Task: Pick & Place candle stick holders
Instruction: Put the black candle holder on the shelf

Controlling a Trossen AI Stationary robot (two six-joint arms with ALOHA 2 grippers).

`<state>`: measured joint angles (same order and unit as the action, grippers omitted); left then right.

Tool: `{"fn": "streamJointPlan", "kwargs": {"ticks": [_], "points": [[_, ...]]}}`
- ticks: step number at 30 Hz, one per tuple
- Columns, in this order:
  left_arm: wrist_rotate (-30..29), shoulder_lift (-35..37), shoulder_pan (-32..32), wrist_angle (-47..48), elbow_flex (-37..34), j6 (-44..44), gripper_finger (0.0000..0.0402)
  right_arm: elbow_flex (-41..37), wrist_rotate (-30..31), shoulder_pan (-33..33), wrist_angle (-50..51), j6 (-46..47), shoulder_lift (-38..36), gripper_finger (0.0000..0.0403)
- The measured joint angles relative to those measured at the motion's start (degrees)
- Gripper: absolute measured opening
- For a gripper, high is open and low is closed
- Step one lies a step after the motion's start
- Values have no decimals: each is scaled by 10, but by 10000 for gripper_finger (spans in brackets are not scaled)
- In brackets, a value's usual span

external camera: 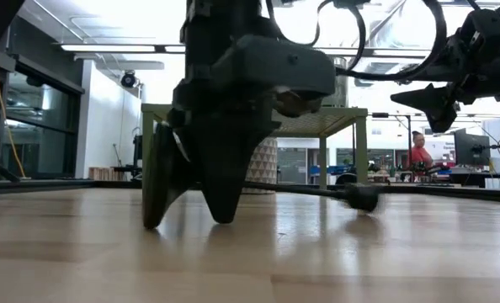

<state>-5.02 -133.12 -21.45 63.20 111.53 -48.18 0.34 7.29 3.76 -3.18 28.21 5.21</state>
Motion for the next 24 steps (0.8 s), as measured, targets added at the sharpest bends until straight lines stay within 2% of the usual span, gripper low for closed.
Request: {"fn": "streamJointPlan", "kwargs": {"ticks": [2,7,13,19,24], "points": [[2,0,-3,0,0,14,9,0,0,0,0,0,0,206],[4,11,-8,-6,0,32,5,0,0,0,0,0,0,206],[-24,52,-12,-17,0,47,3,0,0,0,0,0,0,206],[-77,107,-28,-33,0,62,2,0,0,0,0,0,0,206],[-159,161,-48,-42,0,80,2,0,0,0,0,0,0,206]]}}
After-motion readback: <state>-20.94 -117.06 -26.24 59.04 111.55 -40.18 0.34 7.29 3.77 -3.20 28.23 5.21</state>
